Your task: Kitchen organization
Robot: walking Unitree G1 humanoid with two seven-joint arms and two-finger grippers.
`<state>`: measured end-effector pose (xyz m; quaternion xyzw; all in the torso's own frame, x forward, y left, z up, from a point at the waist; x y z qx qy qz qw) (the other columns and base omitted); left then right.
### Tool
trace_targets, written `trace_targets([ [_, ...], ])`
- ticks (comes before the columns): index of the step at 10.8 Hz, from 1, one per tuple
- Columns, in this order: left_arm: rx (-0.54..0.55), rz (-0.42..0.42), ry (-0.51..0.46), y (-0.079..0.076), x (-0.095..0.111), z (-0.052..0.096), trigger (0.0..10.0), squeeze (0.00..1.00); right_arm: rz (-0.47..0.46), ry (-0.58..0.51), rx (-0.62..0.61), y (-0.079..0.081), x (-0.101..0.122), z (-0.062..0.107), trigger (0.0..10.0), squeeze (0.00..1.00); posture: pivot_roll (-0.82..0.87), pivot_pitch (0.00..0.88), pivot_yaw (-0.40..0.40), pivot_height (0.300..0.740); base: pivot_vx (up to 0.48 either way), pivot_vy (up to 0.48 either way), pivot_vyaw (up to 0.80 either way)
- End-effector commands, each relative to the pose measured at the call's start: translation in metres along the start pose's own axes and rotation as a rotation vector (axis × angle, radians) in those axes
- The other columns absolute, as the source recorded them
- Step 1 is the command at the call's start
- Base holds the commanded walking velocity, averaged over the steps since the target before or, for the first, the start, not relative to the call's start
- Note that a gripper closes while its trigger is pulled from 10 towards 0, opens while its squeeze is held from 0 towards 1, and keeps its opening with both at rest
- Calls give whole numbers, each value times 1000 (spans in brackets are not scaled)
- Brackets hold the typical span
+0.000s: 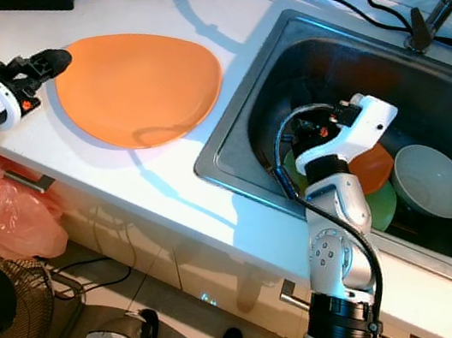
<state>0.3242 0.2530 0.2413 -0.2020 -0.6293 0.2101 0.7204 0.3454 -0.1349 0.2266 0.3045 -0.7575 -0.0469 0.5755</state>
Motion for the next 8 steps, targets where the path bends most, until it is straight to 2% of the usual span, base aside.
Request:
trace_targets([
  [1,50,8,69,10,-13,-2,10000,0,10,-6,5,2,4,1,10000,0,199,234,-6,740,0,0,0],
  [4,50,8,69,10,-13,-2,10000,0,10,-6,5,2,4,1,10000,0,199,234,-6,740,0,0,0],
  [5,-18,-20,166,-3,-23,-12,10000,0,6,-17,-8,0,4,1,10000,0,190,206,15,740,0,0,0],
  [6,-55,-41,188,-11,-28,-16,10000,0,2,-22,-12,0,4,1,10000,0,191,205,14,740,0,0,0],
  [8,-64,-44,187,-14,-27,-17,10000,0,3,-25,-14,0,5,1,10000,0,189,207,16,740,0,0,0],
])
Point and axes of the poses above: a point about 5 cm out from each wrist's last joint towards the gripper, its own z axis pointing back from the gripper into the wrist, its own x axis along the axis of the wrist's last joint, y = z × x, the point moved 2 cm from there along -z, pointing out of the wrist towards the gripper, and after that the axes turned 5 degrees about -z, right-handed, at the moved point
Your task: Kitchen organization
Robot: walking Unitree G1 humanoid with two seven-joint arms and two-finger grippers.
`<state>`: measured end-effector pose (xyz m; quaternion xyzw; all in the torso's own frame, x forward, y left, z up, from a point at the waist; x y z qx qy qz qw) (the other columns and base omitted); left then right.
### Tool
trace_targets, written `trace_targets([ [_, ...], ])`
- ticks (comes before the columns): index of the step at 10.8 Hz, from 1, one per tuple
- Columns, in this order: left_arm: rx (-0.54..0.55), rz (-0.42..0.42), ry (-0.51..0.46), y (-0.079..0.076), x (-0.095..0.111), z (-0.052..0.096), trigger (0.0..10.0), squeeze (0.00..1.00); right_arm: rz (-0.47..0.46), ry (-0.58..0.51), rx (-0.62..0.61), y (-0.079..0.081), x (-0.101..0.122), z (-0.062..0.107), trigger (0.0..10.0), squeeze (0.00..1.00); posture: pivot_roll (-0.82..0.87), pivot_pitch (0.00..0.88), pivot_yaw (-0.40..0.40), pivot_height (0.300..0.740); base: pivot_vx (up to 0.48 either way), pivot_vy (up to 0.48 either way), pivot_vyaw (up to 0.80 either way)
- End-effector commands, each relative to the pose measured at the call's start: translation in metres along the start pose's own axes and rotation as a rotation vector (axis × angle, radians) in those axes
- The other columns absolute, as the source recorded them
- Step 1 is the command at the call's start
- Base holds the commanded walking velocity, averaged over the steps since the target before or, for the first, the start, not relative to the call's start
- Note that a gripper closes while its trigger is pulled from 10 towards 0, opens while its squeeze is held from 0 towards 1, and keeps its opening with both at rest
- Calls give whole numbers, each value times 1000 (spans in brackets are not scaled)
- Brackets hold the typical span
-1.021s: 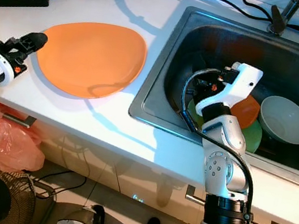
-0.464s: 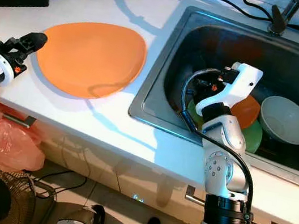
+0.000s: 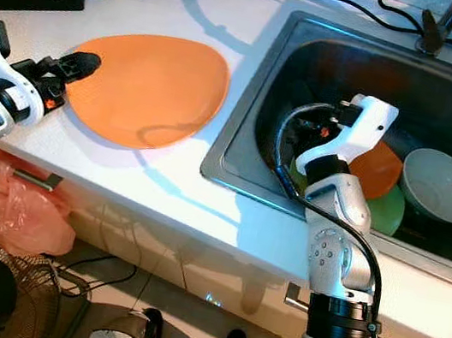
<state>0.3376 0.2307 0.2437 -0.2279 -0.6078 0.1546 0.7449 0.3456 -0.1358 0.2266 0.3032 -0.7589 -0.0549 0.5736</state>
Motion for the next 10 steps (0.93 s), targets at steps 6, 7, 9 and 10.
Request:
trace_targets([
  [6,-19,103,142,8,-43,-14,10000,0,12,-17,-5,1,6,2,10000,0,173,219,14,740,0,0,0],
  [7,-19,122,150,9,-44,-15,10000,0,15,-16,-7,0,6,2,10000,0,172,222,12,740,0,0,0],
  [9,-31,128,158,6,-44,-17,10000,0,15,-15,-5,0,6,2,10000,0,176,223,11,740,0,0,0],
  [10,-33,132,169,5,-48,-20,10000,0,14,-15,-3,0,6,2,10000,0,173,223,12,740,0,0,0],
])
Point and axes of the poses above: a point about 5 cm out from each wrist's last joint towards the gripper, its own z axis pointing back from the gripper into the wrist, its own x axis along the axis of the wrist's last joint, y = z × x, the point moved 2 cm from there along -z, pointing out of the wrist towards the gripper, and after that the axes turned 5 degrees about -z, right-handed, at the moved point
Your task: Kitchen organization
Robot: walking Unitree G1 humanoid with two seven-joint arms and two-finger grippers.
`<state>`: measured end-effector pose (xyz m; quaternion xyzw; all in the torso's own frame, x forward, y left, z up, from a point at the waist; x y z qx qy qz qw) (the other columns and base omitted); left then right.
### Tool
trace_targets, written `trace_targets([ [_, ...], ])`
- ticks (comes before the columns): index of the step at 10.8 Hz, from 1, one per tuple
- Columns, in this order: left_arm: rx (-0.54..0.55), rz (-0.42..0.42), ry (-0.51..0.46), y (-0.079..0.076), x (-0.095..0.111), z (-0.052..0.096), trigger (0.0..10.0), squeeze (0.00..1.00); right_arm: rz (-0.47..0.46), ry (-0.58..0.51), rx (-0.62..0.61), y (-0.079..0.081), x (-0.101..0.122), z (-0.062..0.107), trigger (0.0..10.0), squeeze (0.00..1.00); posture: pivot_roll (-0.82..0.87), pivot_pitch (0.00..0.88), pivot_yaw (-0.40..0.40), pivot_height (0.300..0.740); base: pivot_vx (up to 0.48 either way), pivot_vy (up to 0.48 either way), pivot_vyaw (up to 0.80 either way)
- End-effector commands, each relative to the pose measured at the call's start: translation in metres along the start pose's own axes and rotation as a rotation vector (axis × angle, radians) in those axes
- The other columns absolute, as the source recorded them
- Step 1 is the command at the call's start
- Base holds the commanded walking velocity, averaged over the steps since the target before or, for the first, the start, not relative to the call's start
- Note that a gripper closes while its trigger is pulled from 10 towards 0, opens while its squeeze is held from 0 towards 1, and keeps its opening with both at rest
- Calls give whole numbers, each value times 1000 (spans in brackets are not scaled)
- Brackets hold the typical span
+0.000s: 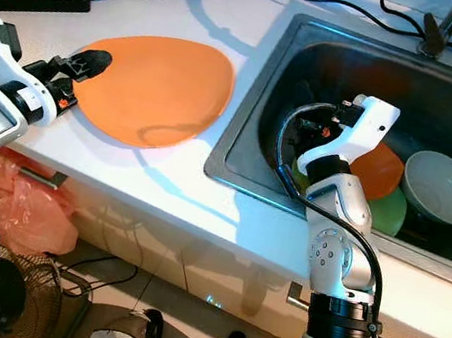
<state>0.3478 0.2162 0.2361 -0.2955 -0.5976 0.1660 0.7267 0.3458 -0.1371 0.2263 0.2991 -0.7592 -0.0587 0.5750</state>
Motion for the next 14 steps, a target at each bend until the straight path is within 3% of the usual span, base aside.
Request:
trace_targets([
  [1,47,52,164,13,-39,-9,10000,0,10,-15,9,2,6,1,10000,0,170,223,11,740,0,0,0],
  [2,9,93,177,7,-48,-13,7961,0,11,-15,8,2,6,1,10000,0,166,224,11,740,0,0,0],
  [3,-14,119,188,2,-56,-16,2078,0,13,-16,7,2,7,2,10000,0,155,224,11,740,0,0,0],
  [4,-26,135,201,0,-62,-18,314,0,15,-17,6,2,8,2,10000,0,154,225,10,740,0,0,0],
  [6,-41,148,227,-4,-73,-20,0,0,18,-15,2,1,8,3,10000,0,150,224,8,740,0,0,0],
  [14,-67,131,231,-11,-77,-18,0,0,16,-4,5,2,6,3,10000,0,152,216,12,740,0,0,0],
])
Point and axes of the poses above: a point about 5 cm out from each wrist's last joint towards the gripper, its own z axis pointing back from the gripper into the wrist, its own x axis along the axis of the wrist's last joint, y = z × x, the point moved 2 cm from there along -z, pointing out of the wrist towards the gripper, and after that the axes turned 5 degrees about -z, right-handed, at the moved point
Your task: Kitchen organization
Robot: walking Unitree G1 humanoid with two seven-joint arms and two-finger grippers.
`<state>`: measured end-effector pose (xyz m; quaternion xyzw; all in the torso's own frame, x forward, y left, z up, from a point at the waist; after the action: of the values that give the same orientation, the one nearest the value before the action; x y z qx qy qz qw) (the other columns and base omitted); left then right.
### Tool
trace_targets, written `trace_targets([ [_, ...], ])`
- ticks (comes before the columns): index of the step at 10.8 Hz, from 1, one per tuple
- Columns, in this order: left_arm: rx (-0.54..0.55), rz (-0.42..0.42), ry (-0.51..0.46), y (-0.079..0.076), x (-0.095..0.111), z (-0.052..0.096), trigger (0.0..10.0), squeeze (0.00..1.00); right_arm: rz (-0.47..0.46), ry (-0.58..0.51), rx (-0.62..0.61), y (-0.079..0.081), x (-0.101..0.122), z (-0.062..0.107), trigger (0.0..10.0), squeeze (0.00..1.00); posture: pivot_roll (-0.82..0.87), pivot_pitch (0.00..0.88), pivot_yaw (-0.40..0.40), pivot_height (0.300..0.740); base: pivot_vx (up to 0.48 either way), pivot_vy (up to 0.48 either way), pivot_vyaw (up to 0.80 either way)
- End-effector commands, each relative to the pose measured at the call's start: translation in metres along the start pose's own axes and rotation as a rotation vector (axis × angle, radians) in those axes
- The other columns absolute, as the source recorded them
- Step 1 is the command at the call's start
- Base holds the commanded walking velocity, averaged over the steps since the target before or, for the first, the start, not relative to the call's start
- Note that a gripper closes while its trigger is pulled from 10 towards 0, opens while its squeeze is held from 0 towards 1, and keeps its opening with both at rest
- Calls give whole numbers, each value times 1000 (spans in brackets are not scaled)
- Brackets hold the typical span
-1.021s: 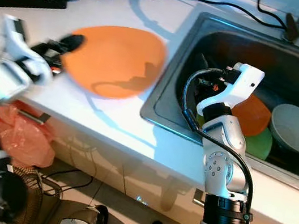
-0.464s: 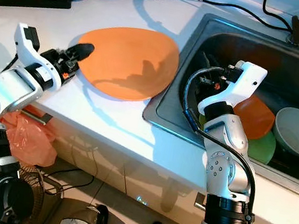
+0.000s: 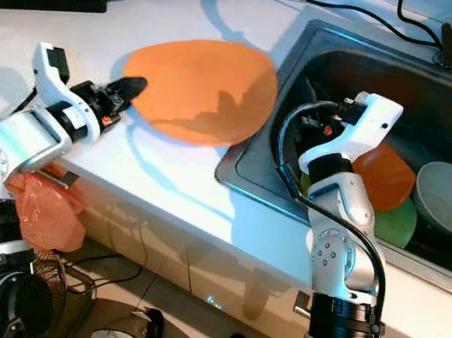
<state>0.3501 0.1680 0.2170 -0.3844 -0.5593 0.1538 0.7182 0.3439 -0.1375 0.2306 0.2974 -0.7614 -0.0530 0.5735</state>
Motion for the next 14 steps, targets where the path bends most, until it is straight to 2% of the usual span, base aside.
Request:
trace_targets([
  [1,75,30,142,17,-32,-3,0,0,5,-3,-3,0,2,2,10000,0,150,215,12,740,0,0,0],
  [8,61,30,89,16,-28,-3,0,0,4,-1,-3,0,1,1,10000,0,152,214,8,740,0,0,0],
  [11,20,14,-85,4,-7,-4,0,0,4,-4,-8,-1,1,0,10000,0,153,210,8,740,0,0,0],
  [12,-10,30,-214,-2,8,-2,0,0,4,-6,-10,-1,1,0,10000,0,153,206,7,740,0,0,0],
  [13,-38,32,-289,-6,17,1,0,0,4,-10,-13,-2,2,0,10000,0,151,205,7,740,0,0,0],
  [14,-80,73,-369,-13,23,3,0,0,5,-14,-16,-2,3,0,10000,0,149,204,5,740,0,0,0],
])
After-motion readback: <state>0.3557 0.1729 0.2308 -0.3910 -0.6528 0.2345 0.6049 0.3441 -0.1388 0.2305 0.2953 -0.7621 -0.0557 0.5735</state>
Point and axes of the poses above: a point about 5 cm out from each wrist's last joint towards the gripper, its own z axis pointing back from the gripper into the wrist, its own x axis along the axis of the wrist's last joint, y = z × x, the point moved 2 cm from there along -z, pointing out of the wrist towards the gripper, and after that the axes turned 5 degrees about -z, right-handed, at the moved point
